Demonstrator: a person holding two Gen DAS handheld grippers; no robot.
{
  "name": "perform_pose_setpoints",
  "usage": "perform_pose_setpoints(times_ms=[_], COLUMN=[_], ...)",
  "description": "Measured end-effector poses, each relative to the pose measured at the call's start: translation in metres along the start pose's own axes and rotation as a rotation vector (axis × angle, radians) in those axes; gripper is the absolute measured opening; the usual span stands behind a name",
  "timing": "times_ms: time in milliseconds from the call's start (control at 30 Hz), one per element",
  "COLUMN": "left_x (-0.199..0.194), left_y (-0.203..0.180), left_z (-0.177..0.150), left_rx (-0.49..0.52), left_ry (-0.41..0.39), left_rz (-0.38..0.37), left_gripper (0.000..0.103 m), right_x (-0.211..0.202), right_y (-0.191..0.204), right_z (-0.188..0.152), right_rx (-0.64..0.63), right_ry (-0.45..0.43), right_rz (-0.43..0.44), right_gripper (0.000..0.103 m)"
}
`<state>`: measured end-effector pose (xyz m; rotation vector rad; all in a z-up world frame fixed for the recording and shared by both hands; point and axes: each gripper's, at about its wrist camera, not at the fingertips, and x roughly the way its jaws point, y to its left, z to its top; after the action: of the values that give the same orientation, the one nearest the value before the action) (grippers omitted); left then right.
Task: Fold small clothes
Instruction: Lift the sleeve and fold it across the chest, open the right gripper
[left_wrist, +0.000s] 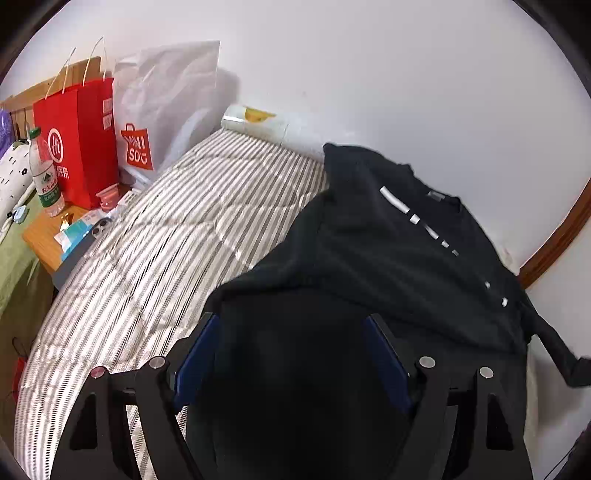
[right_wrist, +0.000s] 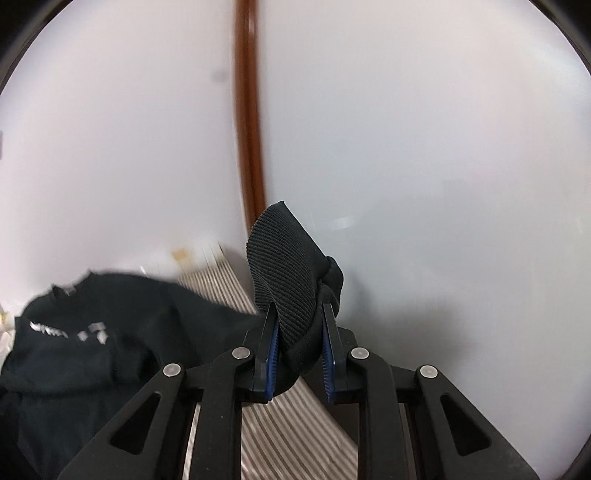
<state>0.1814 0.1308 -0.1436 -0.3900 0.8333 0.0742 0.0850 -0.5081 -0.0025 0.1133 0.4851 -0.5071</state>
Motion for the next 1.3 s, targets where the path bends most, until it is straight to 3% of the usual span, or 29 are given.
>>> perform_pose_setpoints(times_ms=[133,233,333,467,633,933,1033,1167,1300], left_x=[-0.014,-0.021,-0.022,-0.018,-0.009,0.012,0.020,0.029,0.037], left_y=[-0.002,-0.004,-0.005,-0.005,0.003,0.054,0.068,0.075,0.065], left_z=[0.009,0.016,0.023,0.035,0.045,0.044,0.039,0.037,0.039], left_rx=[-0.001,-0.003,-0.004,-0.001,0.011,-0.012,-0.020,-0.013,0.007], left_ry=[-0.025,-0.041,-0.051,-0.062,-0.071,-0.040,-0.020,0.000,0.017], left_rz=[-0.011,-0.021,-0.030,-0.044,-0.042,0.002,0.018,0.040,0.021], left_gripper=[0.078,0.078,0.078,0.078,0.078,0.078,0.078,0.078,0.078], right_x=[-0.021,-0.038,-0.049,-0.059,-0.054,-0.017,0.002,0.036,0.050], right_y=[0.038,0.082,0.133,0.209,0.307,0.471,0.505,0.534,0.548], right_z=[0.045,0.072,0.084,0.074,0.040,-0.044,-0.080,-0.130,-0.158], right_rx=[-0.048,-0.079,-0.127,-0.195,-0.250,-0.354,-0.424,-0.452,-0.473], right_ry=[-0.099,-0.155,-0.192,-0.177,-0.107,0.069,0.125,0.265,0.362], right_rz=[0.049,0.135,0.234,0.373,0.530,0.689,0.697,0.693,0.771], right_gripper=[0.019,0.019,0.019,0.019,0.019,0.020,0.020,0.022,0.044])
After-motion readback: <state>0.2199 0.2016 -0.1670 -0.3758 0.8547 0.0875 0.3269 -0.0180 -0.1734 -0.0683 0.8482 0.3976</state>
